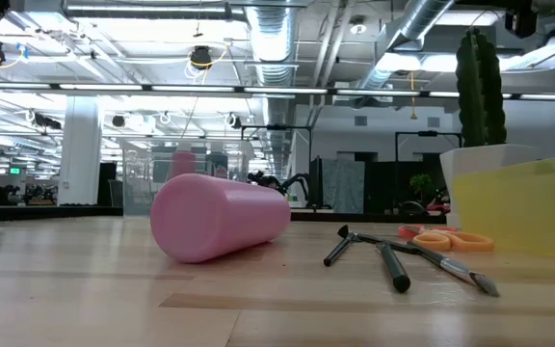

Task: Pick & Place Paint Supplies
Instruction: Put the orange scissors into the yellow basket

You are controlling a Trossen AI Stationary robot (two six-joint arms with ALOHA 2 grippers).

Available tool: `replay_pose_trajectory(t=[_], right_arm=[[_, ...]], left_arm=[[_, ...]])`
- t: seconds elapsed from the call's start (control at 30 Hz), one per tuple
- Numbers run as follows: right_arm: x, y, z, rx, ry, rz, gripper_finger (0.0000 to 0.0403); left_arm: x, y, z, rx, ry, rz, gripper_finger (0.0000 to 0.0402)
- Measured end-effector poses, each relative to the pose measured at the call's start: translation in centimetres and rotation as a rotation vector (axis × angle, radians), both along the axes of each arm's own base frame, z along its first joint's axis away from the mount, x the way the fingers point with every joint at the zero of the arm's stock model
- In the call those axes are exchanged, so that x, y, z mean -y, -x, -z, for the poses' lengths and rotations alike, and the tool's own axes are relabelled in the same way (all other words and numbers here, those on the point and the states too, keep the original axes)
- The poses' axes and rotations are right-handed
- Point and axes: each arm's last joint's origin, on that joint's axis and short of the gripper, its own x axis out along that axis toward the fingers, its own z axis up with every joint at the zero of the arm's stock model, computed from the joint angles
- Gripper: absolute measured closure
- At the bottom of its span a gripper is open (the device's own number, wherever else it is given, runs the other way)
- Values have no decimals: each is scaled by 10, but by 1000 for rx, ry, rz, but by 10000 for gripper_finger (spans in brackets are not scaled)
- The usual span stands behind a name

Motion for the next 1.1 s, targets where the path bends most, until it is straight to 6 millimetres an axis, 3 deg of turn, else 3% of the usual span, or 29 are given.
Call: replay_pose_trajectory(t=[0.37,0.83,1.1], right_arm=[[0,0,0,-3,8,-2,226],[0,0,0,5,-15,6,226],[0,0,0,9,-23,25,226]], left_arm=[[-23,-20,-36,390,84,-1,304],[-70,-86,-67,847,-214,-25,304],[-98,-103,-78,953,-416,-46,304]])
